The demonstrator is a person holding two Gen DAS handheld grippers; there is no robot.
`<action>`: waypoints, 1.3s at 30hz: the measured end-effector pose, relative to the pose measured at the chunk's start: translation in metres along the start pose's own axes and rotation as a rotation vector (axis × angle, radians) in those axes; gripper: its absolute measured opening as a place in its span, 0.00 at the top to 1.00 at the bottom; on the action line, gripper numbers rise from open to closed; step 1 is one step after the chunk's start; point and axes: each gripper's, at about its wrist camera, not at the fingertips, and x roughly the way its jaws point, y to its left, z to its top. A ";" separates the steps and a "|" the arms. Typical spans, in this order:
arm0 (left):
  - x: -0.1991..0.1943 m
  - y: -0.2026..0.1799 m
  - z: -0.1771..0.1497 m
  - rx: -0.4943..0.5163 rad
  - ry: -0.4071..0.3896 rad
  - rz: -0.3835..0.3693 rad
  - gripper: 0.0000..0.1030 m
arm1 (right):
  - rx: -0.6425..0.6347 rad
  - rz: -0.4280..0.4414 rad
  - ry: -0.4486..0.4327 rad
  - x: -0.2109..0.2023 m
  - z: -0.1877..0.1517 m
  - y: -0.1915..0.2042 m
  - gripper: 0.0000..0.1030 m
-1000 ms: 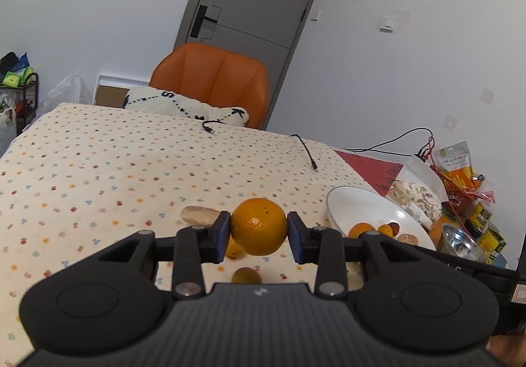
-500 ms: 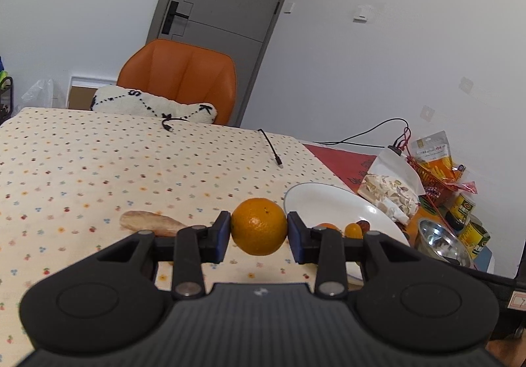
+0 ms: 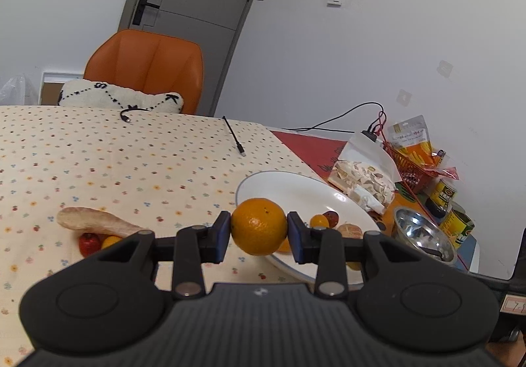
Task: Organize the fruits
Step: 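Carry the orange and kiwi over the white plate and open both grippers, then move both open grippers back toward the remaining fruits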
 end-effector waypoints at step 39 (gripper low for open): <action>0.018 -0.013 0.001 0.035 0.052 0.029 0.41 | 0.024 -0.005 0.002 -0.013 -0.004 -0.019 0.66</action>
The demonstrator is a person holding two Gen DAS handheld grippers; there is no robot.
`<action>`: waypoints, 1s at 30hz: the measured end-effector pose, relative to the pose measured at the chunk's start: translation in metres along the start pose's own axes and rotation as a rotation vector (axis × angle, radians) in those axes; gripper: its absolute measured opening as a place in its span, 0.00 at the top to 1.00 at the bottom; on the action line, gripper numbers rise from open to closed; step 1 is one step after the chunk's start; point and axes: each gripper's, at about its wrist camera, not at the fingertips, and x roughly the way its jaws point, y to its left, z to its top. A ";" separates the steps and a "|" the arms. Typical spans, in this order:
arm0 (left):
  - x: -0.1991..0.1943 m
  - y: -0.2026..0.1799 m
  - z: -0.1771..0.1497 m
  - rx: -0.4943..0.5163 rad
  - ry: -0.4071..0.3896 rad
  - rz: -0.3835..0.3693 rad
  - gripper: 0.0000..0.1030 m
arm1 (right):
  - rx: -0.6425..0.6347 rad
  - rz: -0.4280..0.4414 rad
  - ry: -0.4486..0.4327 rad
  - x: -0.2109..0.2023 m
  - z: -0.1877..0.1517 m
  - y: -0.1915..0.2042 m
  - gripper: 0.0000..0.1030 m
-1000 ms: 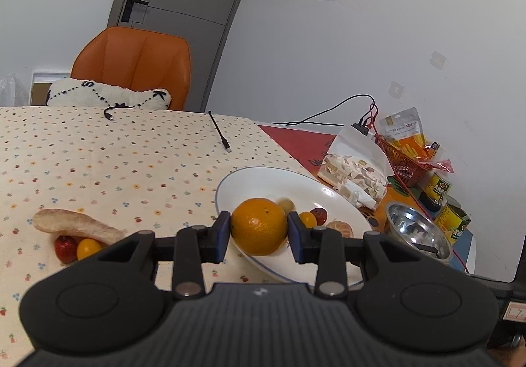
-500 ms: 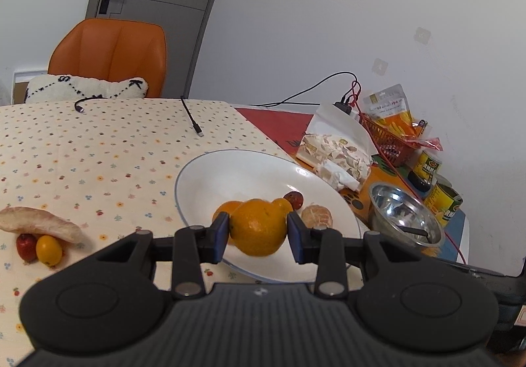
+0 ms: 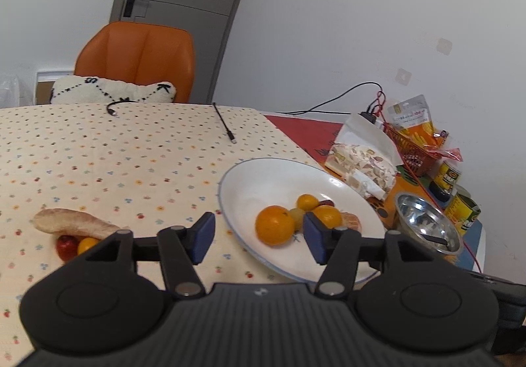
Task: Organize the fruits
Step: 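Move both open grippers back toward the remaining fruits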
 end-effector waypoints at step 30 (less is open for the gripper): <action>-0.054 0.065 -0.008 -0.043 -0.028 0.191 0.16 | -0.043 0.105 -0.044 -0.007 0.001 0.044 0.03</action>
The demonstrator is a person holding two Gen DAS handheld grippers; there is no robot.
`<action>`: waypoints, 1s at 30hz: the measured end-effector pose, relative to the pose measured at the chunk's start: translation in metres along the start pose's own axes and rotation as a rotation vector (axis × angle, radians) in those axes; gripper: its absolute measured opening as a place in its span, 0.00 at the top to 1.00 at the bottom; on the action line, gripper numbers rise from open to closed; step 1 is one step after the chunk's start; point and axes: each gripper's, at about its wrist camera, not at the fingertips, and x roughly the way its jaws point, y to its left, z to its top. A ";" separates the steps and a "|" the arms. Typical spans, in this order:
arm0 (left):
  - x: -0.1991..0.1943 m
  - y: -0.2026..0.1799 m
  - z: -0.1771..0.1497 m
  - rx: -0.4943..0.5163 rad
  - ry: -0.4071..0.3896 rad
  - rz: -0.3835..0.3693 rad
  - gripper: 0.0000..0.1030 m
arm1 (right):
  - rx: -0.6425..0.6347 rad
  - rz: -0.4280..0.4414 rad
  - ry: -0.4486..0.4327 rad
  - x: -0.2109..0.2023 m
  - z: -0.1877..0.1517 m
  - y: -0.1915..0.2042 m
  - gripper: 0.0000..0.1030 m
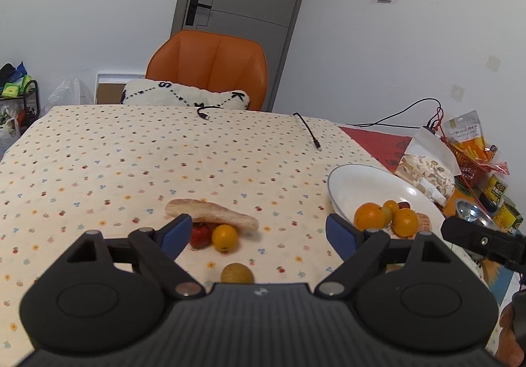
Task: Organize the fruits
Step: 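Move both open grippers back toward the remaining fruits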
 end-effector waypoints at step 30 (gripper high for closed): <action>-0.015 0.058 -0.014 -0.084 0.018 0.045 0.36 | -0.120 0.161 0.122 0.037 -0.022 0.066 0.03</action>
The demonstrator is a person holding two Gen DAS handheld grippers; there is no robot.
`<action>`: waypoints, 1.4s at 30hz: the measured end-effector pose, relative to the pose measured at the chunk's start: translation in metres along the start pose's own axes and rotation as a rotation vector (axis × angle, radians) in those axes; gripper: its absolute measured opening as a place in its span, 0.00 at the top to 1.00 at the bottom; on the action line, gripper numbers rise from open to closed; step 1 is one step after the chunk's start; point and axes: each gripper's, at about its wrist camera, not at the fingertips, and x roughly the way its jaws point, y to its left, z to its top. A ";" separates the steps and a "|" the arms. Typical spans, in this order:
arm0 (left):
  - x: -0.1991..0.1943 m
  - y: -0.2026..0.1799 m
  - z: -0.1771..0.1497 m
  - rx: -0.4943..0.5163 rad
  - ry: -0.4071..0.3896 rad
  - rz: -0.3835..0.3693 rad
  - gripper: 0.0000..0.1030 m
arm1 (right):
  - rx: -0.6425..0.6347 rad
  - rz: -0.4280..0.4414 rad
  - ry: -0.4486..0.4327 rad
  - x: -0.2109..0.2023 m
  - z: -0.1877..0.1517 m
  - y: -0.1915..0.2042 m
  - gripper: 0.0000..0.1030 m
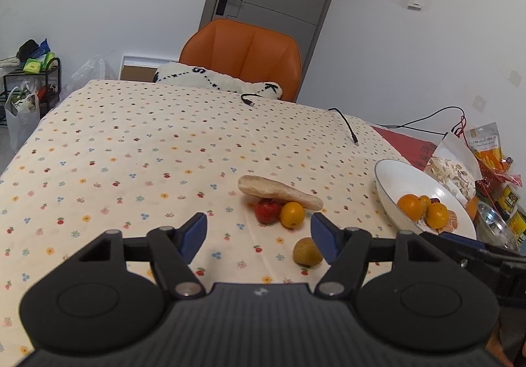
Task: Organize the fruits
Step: 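Move both open grippers back toward the remaining fruits, then grasp a yellow tomato with the left gripper while the right gripper grasps another kiwi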
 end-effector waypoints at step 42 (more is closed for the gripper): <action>0.022 0.008 0.004 -0.007 0.029 -0.073 0.60 | -0.073 0.043 0.163 0.076 -0.008 0.035 0.76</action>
